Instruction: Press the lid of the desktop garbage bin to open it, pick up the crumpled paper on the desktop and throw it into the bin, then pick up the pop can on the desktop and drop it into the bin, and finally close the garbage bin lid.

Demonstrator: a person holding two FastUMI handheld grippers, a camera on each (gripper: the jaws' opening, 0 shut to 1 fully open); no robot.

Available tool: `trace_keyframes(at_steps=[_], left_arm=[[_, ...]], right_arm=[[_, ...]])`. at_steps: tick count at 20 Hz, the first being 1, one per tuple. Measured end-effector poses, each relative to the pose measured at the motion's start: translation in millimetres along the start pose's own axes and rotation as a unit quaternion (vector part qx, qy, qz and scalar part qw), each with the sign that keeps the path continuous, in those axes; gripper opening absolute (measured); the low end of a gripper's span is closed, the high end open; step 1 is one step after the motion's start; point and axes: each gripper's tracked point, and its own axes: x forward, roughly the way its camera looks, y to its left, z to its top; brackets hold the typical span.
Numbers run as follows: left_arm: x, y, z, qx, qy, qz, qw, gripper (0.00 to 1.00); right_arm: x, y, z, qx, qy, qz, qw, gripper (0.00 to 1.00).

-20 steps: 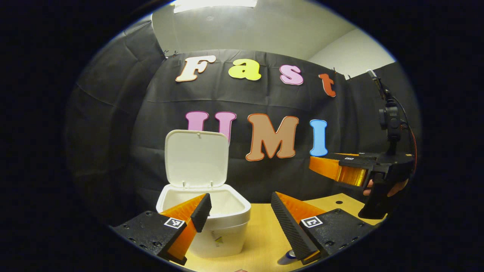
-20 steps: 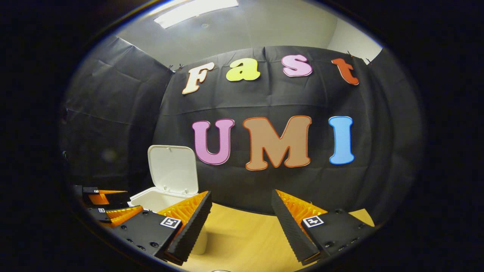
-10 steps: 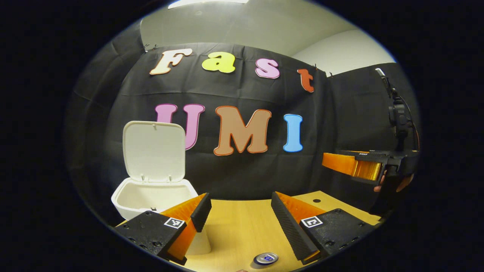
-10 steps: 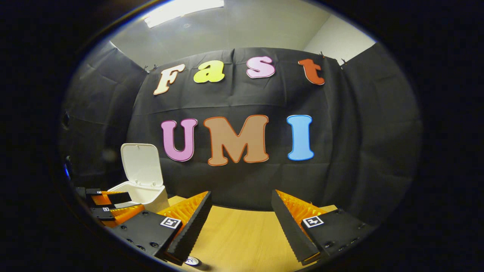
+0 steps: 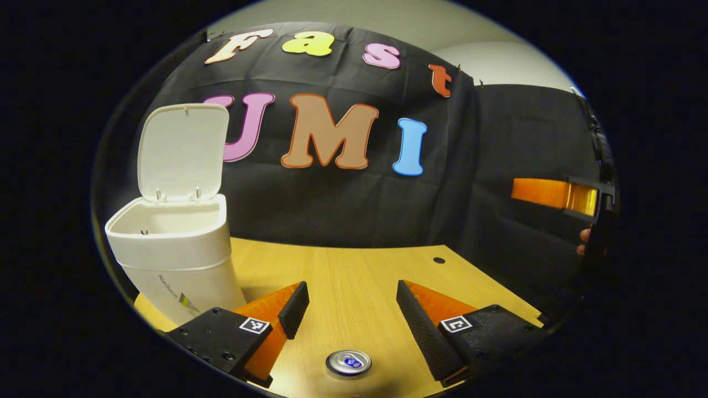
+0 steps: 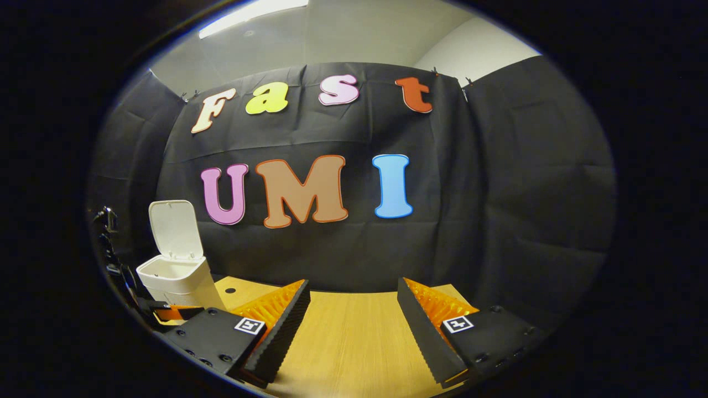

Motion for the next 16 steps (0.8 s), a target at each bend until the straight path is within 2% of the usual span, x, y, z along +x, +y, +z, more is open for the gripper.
trace_keyframes(at_steps=[9, 16], left_arm=[[13, -3, -113, 0.014, 0.123, 0.005, 0.992, 0.94], [10, 3, -176, 0.029, 0.188, 0.015, 0.982, 0.95]], right_arm=[[-22, -36, -28, 0.012, 0.034, -0.03, 0.999, 1.0], [-38, -51, -34, 0.001, 0.042, -0.043, 0.998, 1.0]])
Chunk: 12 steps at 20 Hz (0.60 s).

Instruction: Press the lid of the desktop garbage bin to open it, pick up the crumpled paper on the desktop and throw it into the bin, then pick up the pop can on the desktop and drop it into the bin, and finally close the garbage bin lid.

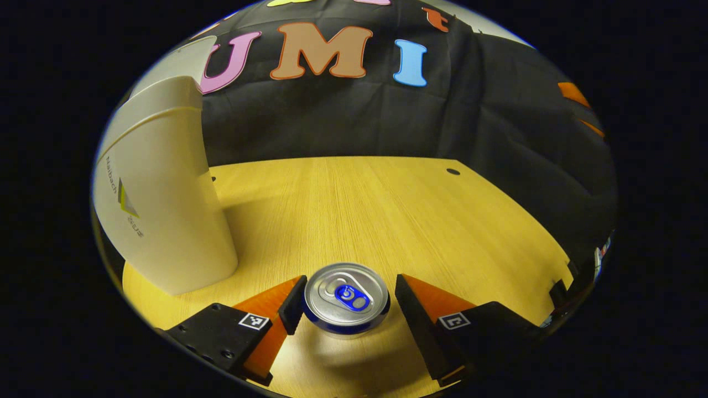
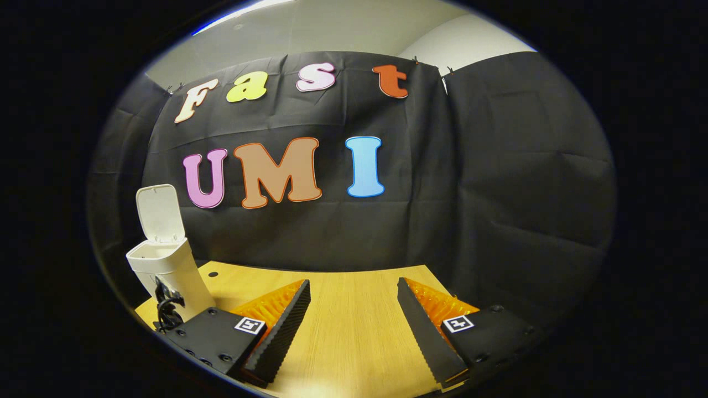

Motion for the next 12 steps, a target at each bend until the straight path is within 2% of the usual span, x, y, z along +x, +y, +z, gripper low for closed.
trace_keyframes(at_steps=[2, 4, 7, 12], left_arm=[[2, 3, -8, 0.002, 0.016, 0.004, 1.0, 0.94], [6, 3, -2, 0.014, 0.007, 0.003, 1.0, 0.79], [-2, -2, 10, 0.03, -0.013, 0.003, 0.999, 0.78], [-32, -5, 95, 0.045, -0.107, 0.0, 0.993, 0.78]], right_arm=[[-4, -4, 0, -0.002, 0.001, -0.005, 1.0, 1.0], [-7, -7, 0, -0.004, 0.001, -0.01, 1.0, 1.0], [-13, -10, -3, -0.008, 0.002, -0.012, 1.0, 1.0], [-18, -6, -2, -0.009, -0.003, -0.007, 1.0, 1.0]])
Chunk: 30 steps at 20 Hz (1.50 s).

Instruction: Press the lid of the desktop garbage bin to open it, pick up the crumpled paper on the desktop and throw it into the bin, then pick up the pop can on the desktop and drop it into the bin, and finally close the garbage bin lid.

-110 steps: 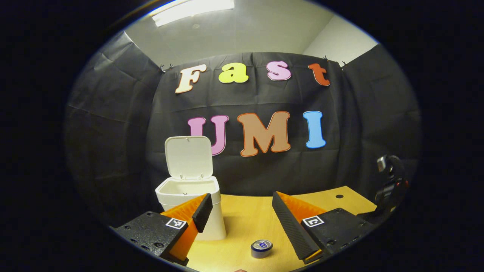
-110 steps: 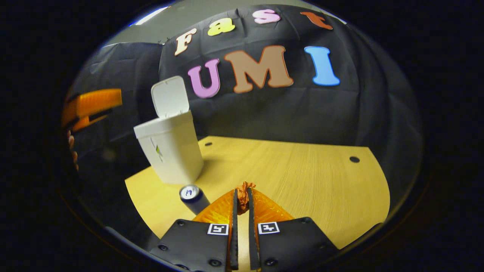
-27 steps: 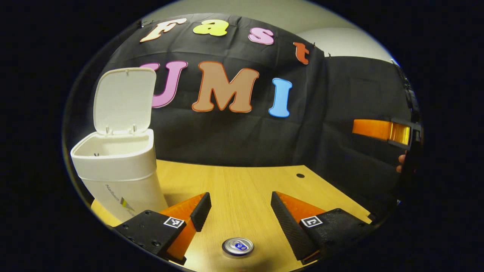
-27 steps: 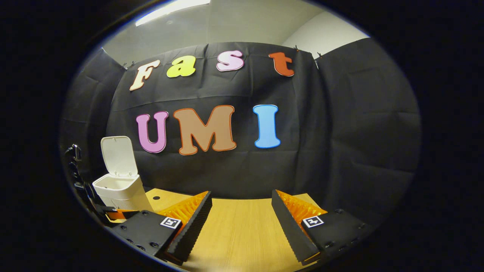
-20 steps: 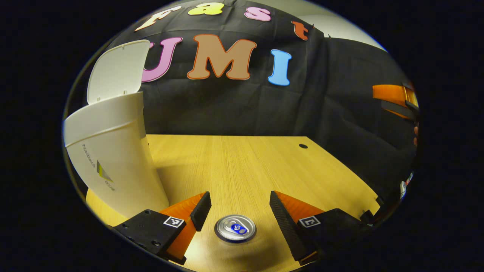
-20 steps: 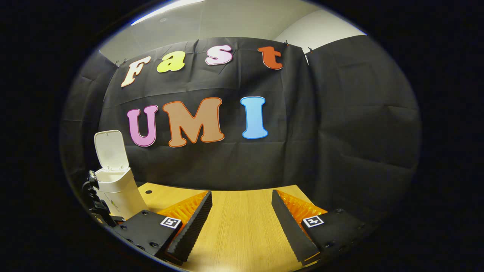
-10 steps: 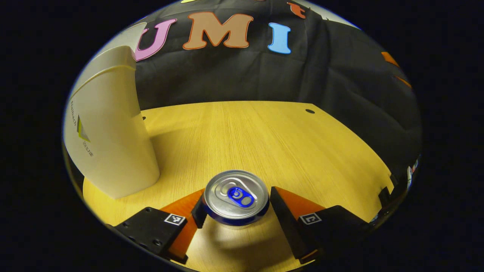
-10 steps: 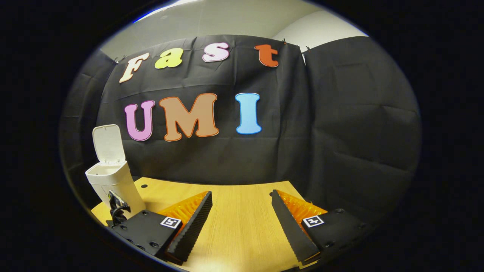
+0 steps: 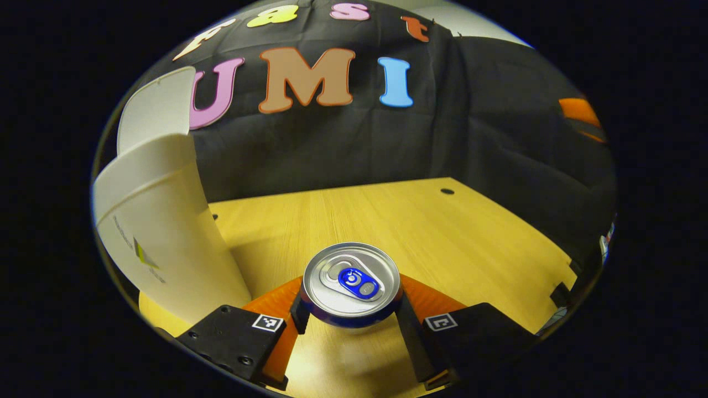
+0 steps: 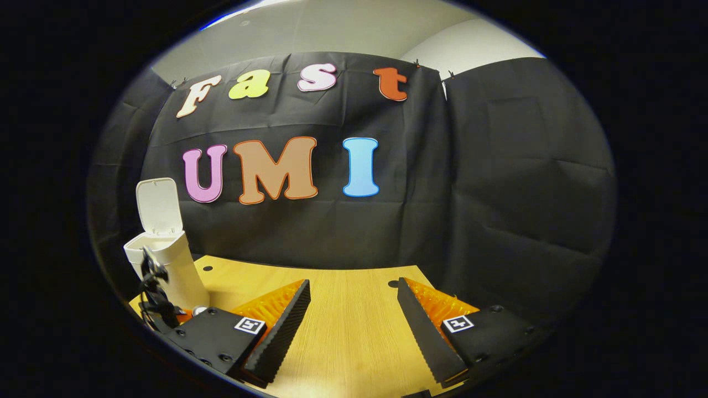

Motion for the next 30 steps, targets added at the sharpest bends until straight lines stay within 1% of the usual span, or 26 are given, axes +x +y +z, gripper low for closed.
trace_keyframes(at_steps=[3, 7, 9, 11, 12, 15, 20, 25, 28, 30], left_arm=[[-7, 4, 64, 0.016, -0.075, 0.004, 0.997, 0.77], [-27, 16, 136, 0.039, -0.157, 0.019, 0.987, 0.76], [-40, 33, 174, 0.047, -0.2, 0.042, 0.978, 0.76], [-55, 56, 213, 0.061, -0.254, 0.078, 0.962, 0.76], [-60, 69, 226, 0.071, -0.27, 0.097, 0.955, 0.75], [-72, 100, 240, 0.083, -0.285, 0.138, 0.945, 0.75], [-89, 164, 242, 0.055, -0.282, 0.218, 0.933, 0.75], [-97, 222, 219, 0.025, -0.24, 0.288, 0.927, 0.75], [-107, 243, 213, 0.01, -0.235, 0.311, 0.921, 0.75], [-106, 253, 214, 0.008, -0.233, 0.312, 0.921, 0.76]], right_arm=[[-1, 3, 0, 0.004, -0.002, 0.004, 1.0, 1.0], [-4, 8, -3, 0.008, -0.004, 0.013, 1.0, 1.0], [-4, 13, -7, 0.011, -0.002, 0.02, 1.0, 1.0], [-4, 18, -10, 0.01, 0.0, 0.026, 1.0, 1.0], [-3, 20, -11, 0.009, 0.002, 0.03, 1.0, 1.0], [-2, 26, -13, 0.006, 0.004, 0.039, 0.999, 1.0], [5, 37, -11, 0.002, 0.006, 0.053, 0.999, 1.0], [12, 51, -15, -0.007, 0.012, 0.068, 0.998, 1.0], [14, 59, -16, -0.011, 0.014, 0.078, 0.997, 1.0], [16, 64, -15, -0.011, 0.016, 0.081, 0.997, 1.0]])
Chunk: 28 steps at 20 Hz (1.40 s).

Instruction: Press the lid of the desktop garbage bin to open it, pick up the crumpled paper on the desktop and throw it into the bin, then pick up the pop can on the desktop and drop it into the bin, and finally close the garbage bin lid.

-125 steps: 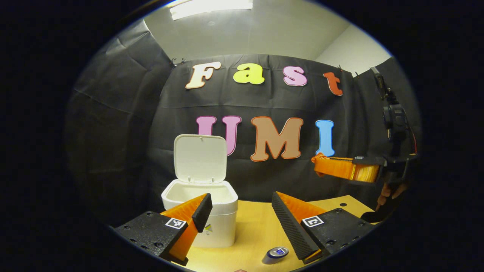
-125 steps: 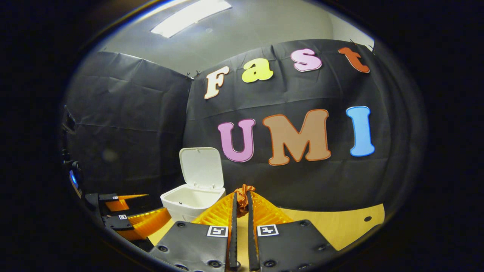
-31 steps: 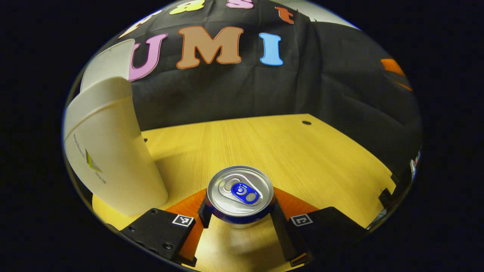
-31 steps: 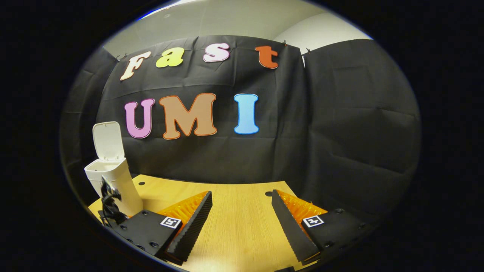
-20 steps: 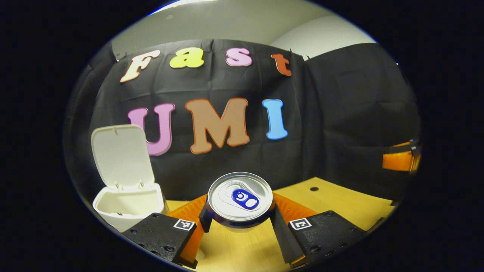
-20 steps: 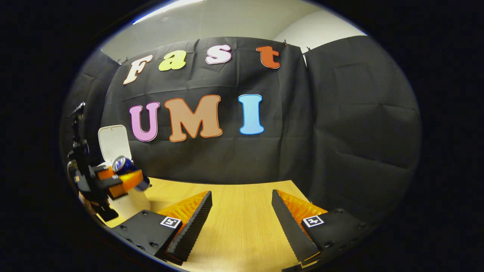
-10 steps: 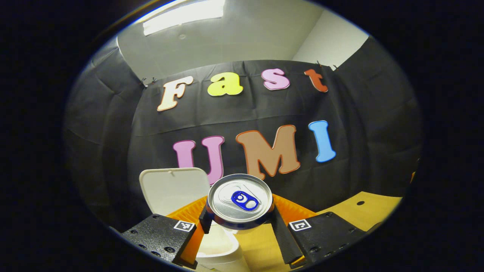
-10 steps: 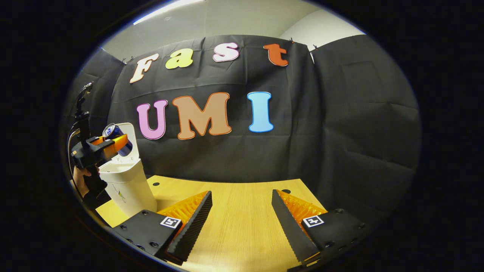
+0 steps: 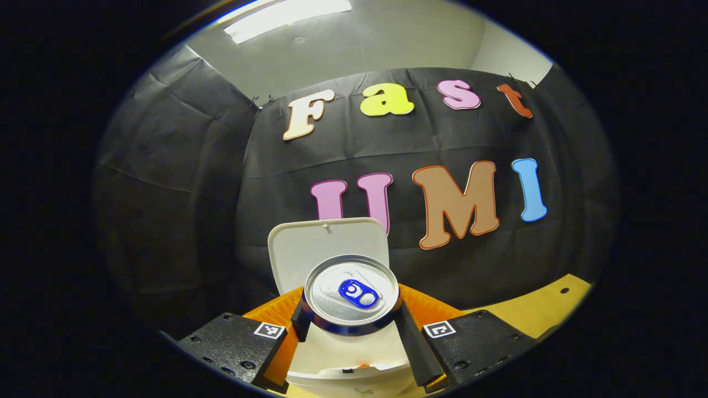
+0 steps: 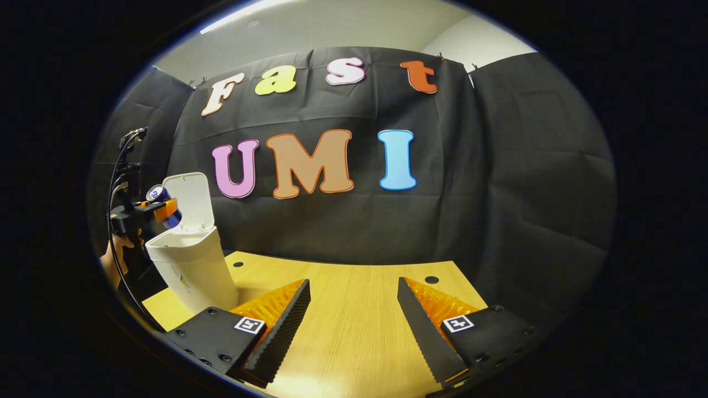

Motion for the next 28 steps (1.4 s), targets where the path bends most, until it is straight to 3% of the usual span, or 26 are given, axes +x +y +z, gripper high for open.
trace_keyframes(at_steps=[2, 5, 6, 7, 8, 21, 25, 28], left_arm=[[4, 5, -4, 0.002, 0.006, 0.005, 1.0, 0.78], [2, 13, 0, 0.005, 0.002, 0.015, 1.0, 0.98], [2, 13, 3, 0.002, -0.003, 0.015, 1.0, 0.94], [3, 12, 8, 0.001, -0.008, 0.013, 1.0, 0.99], [4, 11, 15, 0.001, -0.015, 0.009, 1.0, 0.94], [73, 38, 147, -0.005, -0.104, 0.002, 0.995, 0.93], [105, 36, 148, -0.031, -0.083, -0.009, 0.996, 0.92], [130, 43, 137, -0.032, -0.051, 0.003, 0.998, 0.92]], right_arm=[[1, 0, -2, 0.0, 0.0, 0.001, 1.0, 1.0], [-1, 0, -3, -0.002, -0.001, 0.0, 1.0, 1.0], [-2, -1, -3, -0.003, -0.001, -0.001, 1.0, 1.0], [-3, -1, -3, -0.003, -0.001, -0.003, 1.0, 1.0], [-4, -2, -3, -0.002, -0.002, -0.004, 1.0, 1.0], [-14, -23, -11, 0.01, -0.001, -0.034, 0.999, 1.0], [-16, -27, -16, 0.013, 0.004, -0.045, 0.999, 1.0], [-17, -33, -19, 0.015, 0.006, -0.055, 0.998, 1.0]])
